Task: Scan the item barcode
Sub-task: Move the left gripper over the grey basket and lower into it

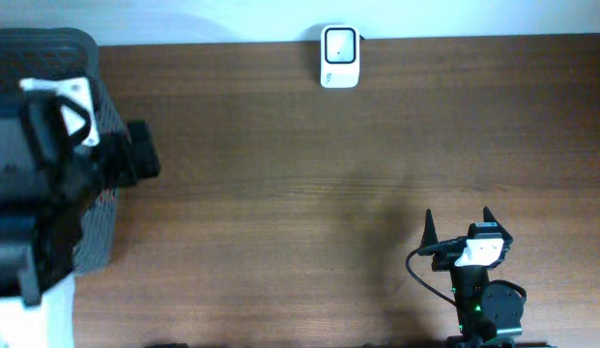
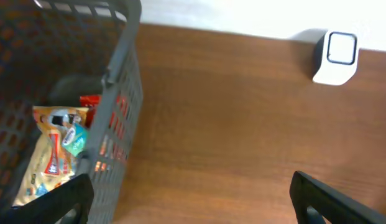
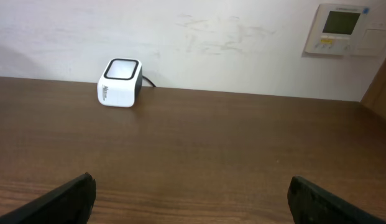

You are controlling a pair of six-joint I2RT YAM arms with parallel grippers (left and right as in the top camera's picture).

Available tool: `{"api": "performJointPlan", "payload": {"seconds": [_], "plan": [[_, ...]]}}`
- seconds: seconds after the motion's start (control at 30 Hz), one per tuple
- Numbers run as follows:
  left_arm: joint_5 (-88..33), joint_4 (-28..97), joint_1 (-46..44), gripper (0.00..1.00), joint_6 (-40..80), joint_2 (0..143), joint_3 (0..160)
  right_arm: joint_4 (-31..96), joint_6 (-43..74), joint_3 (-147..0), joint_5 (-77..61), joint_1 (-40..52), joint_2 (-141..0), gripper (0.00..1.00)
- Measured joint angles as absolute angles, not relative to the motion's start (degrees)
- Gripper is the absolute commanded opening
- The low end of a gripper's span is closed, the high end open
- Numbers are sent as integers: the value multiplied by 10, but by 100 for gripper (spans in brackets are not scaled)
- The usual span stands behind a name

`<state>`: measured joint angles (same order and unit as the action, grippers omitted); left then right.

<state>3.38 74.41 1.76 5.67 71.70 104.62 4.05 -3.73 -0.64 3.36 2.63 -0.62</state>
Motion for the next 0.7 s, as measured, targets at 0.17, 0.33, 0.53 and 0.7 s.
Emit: {"api": "performJointPlan", "payload": {"seconds": [0.17, 0.33, 0.53, 0.7], "plan": [[22, 748, 18, 99, 57, 737, 1046, 41, -37, -6, 34, 26, -6, 98], [24, 750, 18, 99, 57, 736, 1046, 41, -37, -6, 34, 26, -6, 98], [64, 755, 43, 99, 59, 736, 1046, 41, -37, -6, 34, 26, -6, 99], [76, 755, 98, 99, 72, 736, 1046, 41, -37, -6, 34, 26, -6, 98]]}}
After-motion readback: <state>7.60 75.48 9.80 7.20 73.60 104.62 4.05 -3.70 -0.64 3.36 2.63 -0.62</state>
